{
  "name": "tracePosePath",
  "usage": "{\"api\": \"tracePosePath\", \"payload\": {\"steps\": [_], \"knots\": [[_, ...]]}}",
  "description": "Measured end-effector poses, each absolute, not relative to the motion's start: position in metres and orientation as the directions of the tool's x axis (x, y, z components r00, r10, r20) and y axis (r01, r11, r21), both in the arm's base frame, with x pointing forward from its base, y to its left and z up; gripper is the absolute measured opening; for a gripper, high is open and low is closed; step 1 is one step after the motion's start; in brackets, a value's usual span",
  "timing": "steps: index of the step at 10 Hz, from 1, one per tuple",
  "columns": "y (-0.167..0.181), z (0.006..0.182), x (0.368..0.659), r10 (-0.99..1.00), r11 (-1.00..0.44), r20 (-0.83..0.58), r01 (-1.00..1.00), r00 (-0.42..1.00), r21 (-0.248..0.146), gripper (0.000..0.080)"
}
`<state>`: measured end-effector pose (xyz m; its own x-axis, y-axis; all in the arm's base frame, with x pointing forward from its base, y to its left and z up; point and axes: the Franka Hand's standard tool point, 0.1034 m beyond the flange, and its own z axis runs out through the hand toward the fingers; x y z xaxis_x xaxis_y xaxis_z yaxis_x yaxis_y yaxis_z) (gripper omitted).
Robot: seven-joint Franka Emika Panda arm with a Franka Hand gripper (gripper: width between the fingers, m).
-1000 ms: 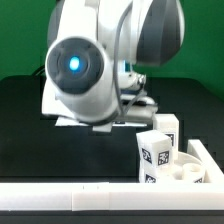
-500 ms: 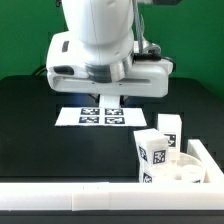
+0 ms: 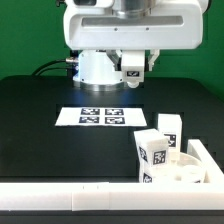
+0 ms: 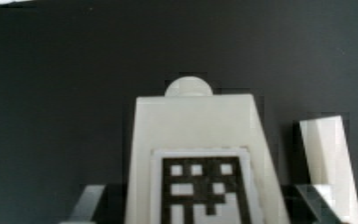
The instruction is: Assemble stool
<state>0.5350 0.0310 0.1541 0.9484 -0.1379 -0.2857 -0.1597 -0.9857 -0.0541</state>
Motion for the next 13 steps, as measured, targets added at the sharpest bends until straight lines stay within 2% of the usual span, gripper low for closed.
{"api": "tracePosePath", "payload": {"steps": [2,4,5,8,9,11,12,13], "knots": [[0.035,0.157,0.537,-0.141,-0.986,-0.194,-0.156,0.971,-0.062,0.0320],[0.063,0.176,0.576,-0.171,-0.982,-0.027,-0.172,0.985,-0.078,0.0320],[0.069,0.181,0.587,-0.161,-0.984,0.034,-0.158,0.986,-0.083,0.0320],[0.072,0.179,0.595,-0.163,-0.985,0.242,-0.142,0.956,-0.103,0.0320],[0.083,0.177,0.598,-0.193,-0.979,0.291,-0.166,0.937,-0.115,0.0320],[0.119,0.169,0.614,-0.170,-0.983,0.332,-0.138,0.928,-0.117,0.0320],[0.123,0.162,0.624,-0.153,-0.986,0.334,-0.124,0.930,-0.109,0.0320],[0.122,0.162,0.624,-0.159,-0.985,0.333,-0.129,0.929,-0.111,0.0320]]}}
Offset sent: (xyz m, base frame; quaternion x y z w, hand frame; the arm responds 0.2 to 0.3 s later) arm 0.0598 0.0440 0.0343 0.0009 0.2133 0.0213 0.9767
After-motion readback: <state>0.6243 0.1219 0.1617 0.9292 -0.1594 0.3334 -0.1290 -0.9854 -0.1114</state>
